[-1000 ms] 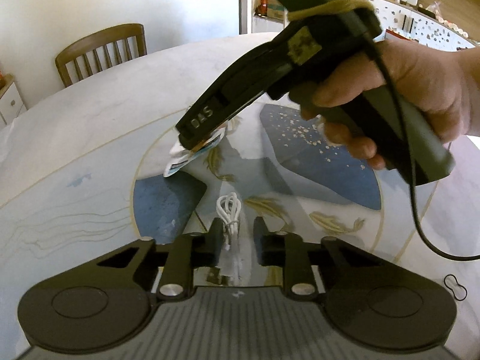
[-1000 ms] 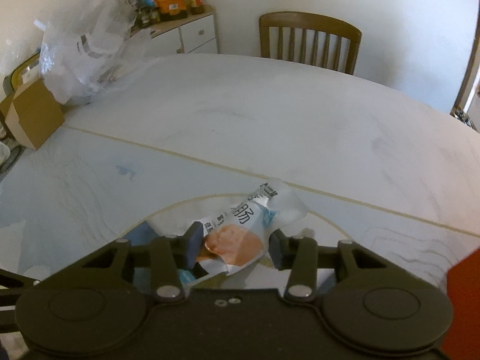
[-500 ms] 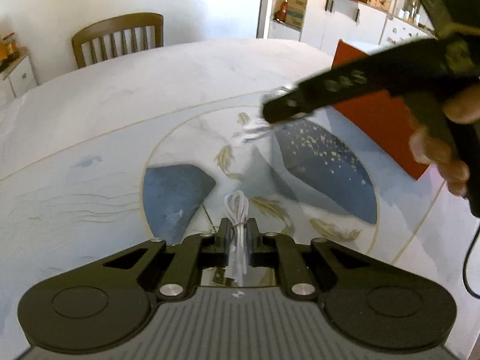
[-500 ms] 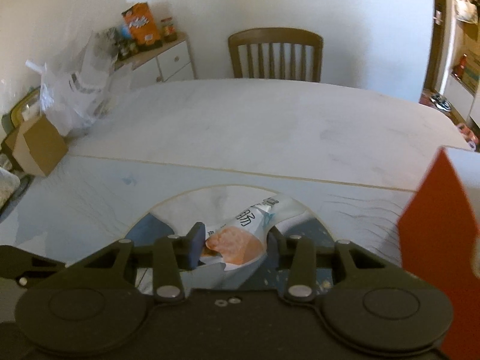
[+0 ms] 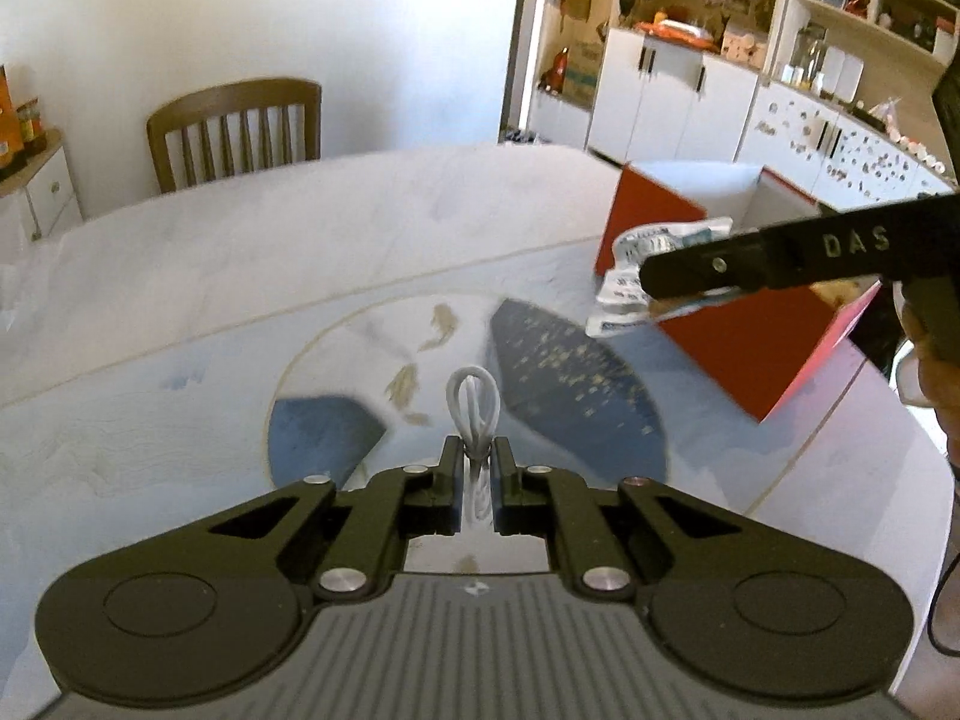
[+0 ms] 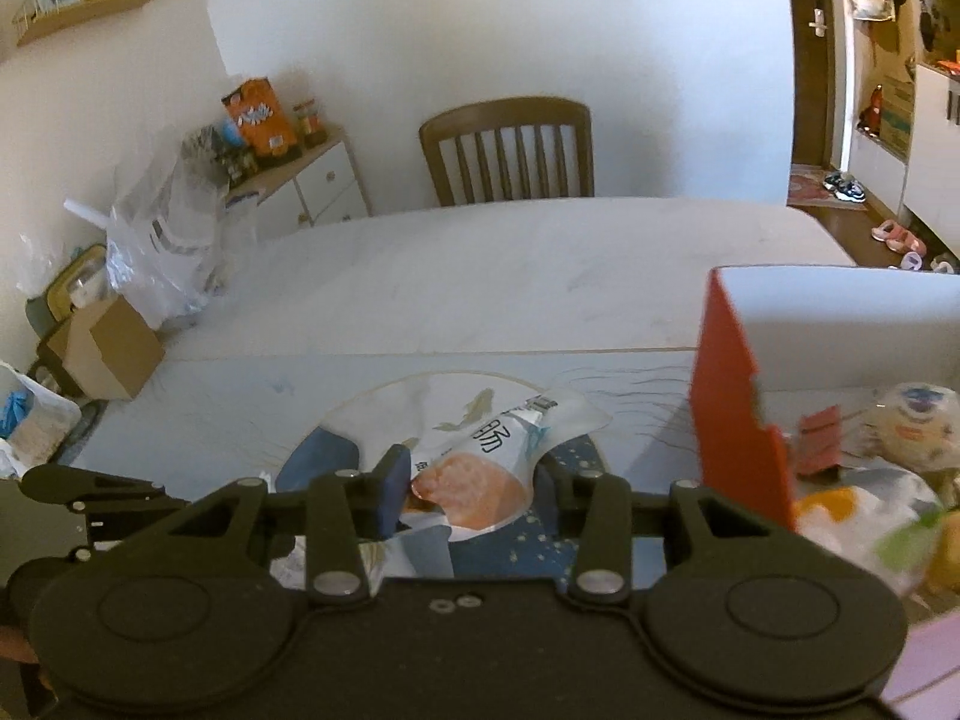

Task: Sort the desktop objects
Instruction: 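Carry the white cable and snack pouch with both tools over the shoebox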

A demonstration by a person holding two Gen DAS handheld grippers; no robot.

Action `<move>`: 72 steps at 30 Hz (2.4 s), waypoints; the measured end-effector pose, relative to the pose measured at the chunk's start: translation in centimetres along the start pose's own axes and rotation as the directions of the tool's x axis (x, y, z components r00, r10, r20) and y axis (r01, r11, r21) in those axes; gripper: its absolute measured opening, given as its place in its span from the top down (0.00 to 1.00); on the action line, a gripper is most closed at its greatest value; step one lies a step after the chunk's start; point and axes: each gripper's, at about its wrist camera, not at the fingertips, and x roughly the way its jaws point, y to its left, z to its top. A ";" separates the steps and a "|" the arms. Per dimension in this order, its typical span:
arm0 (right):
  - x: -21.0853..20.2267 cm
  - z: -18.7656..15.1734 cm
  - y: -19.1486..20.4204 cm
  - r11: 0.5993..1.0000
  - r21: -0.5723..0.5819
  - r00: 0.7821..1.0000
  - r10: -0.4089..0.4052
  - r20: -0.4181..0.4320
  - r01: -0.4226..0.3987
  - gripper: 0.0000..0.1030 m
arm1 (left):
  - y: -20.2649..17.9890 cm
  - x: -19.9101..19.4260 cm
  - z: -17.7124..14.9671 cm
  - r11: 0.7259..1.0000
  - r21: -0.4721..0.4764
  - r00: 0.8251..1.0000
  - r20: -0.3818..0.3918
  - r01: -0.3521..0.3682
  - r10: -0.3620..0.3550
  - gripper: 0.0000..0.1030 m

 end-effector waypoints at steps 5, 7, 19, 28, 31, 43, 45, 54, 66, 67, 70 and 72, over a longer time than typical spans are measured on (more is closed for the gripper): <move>-3.1 -0.2 -0.8 1.000 -0.002 0.999 -0.006 0.033 0.007 0.59 | -1.8 -1.7 1.3 1.000 0.013 0.999 0.046 0.025 -0.025 0.92; -4.2 -0.3 -1.3 1.000 0.000 0.999 -0.010 0.043 0.010 0.59 | -2.7 -2.3 1.9 0.999 0.022 0.997 0.063 0.036 -0.038 0.92; -9.6 -1.2 -5.8 0.998 0.030 0.993 -0.061 0.097 0.059 0.59 | -9.2 -3.2 5.2 0.991 0.077 0.986 0.121 0.110 -0.118 0.92; -12.2 -2.0 -10.4 0.994 0.052 0.988 -0.098 0.119 0.092 0.59 | -13.9 -2.1 7.8 0.984 0.115 0.978 0.144 0.135 -0.151 0.92; -12.8 -2.1 -11.8 0.993 0.056 0.986 -0.106 0.128 0.099 0.59 | -15.5 -1.5 8.6 0.982 0.126 0.976 0.147 0.142 -0.160 0.92; -14.0 -1.9 -16.6 0.992 0.070 0.983 -0.114 0.145 0.105 0.59 | -19.8 1.3 11.7 0.977 0.145 0.973 0.146 0.158 -0.179 0.92; -13.9 -1.6 -17.3 0.992 0.067 0.982 -0.118 0.147 0.109 0.59 | -20.3 2.0 12.4 0.976 0.149 0.974 0.140 0.157 -0.178 0.92; -12.4 -1.0 -20.0 0.993 0.067 0.988 -0.109 0.110 0.102 0.59 | -21.0 6.5 14.7 0.979 0.147 0.987 0.058 0.142 -0.152 0.92; -9.2 -1.0 -20.7 0.995 0.008 0.994 -0.097 0.048 0.097 0.59 | -21.3 13.3 16.1 0.980 0.172 0.991 -0.098 0.102 -0.086 0.92; -8.9 -0.9 -20.7 0.995 0.001 0.994 -0.097 0.042 0.097 0.59 | -21.4 13.8 16.1 0.979 0.178 0.991 -0.109 0.098 -0.079 0.92; -8.0 -0.9 -20.6 0.995 -0.017 0.995 -0.094 0.028 0.094 0.59 | -21.8 15.1 16.2 0.975 0.204 0.989 -0.135 0.090 -0.063 0.92; -7.4 -1.0 -20.4 0.995 -0.038 0.996 -0.090 0.011 0.090 0.59 | -21.9 16.0 16.2 0.973 0.215 0.987 -0.153 0.085 -0.052 0.92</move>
